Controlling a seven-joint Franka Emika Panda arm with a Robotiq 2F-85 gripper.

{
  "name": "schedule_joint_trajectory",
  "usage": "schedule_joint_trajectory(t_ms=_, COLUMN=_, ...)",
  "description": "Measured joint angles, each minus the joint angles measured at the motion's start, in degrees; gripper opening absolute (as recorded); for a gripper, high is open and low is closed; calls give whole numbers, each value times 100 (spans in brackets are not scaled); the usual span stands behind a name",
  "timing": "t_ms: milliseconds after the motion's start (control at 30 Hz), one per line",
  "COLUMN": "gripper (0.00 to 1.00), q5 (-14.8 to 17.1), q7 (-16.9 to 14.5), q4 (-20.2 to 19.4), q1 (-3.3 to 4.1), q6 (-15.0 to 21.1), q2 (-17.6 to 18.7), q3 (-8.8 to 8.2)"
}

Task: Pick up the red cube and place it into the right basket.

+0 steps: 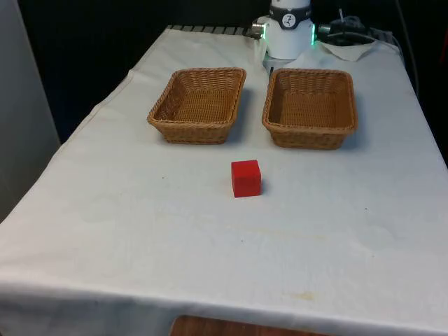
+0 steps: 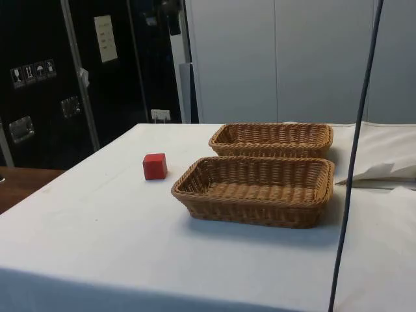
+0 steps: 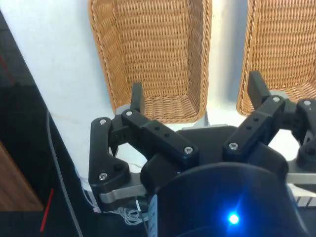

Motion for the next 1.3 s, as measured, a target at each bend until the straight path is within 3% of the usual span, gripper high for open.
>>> schedule_joint_trajectory(t_ms=533, gripper=100, q5=206, q7=-269, q4=1049, q1=-40, q6=17, q2=1129, q3=-6)
schedule_joint_trajectory(t_ms=1300, gripper=100, q5=201, q7=-991, q4=1031, q1=-40, q6=802, q2=1770, q3=6)
